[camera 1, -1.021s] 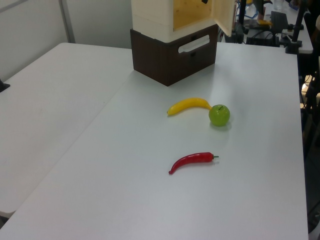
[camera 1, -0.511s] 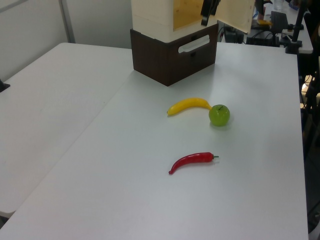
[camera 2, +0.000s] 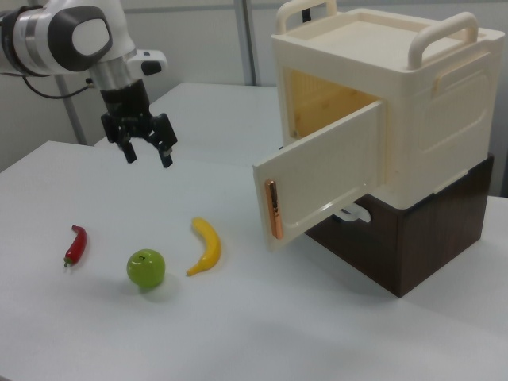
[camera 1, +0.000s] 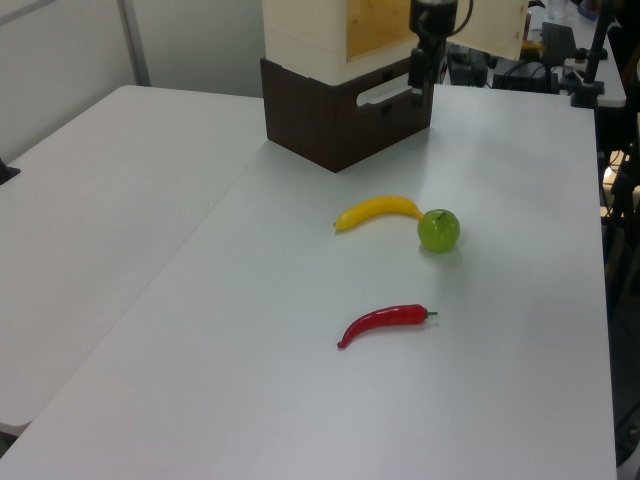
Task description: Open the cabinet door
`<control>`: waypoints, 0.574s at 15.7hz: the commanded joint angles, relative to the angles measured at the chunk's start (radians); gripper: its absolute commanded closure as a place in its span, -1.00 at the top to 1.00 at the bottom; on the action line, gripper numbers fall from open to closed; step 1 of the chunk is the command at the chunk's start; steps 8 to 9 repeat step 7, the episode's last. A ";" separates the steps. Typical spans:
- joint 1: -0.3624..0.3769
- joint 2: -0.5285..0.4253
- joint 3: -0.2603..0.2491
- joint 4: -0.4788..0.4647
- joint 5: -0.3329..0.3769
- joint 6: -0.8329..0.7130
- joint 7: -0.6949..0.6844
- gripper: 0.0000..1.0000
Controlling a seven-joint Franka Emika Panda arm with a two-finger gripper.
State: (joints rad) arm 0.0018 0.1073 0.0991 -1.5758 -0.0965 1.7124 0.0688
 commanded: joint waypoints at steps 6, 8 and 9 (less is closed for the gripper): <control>0.061 -0.083 -0.091 -0.086 0.021 -0.030 0.011 1.00; 0.061 -0.083 -0.091 -0.084 0.021 -0.031 0.011 1.00; 0.061 -0.083 -0.091 -0.084 0.021 -0.031 0.011 1.00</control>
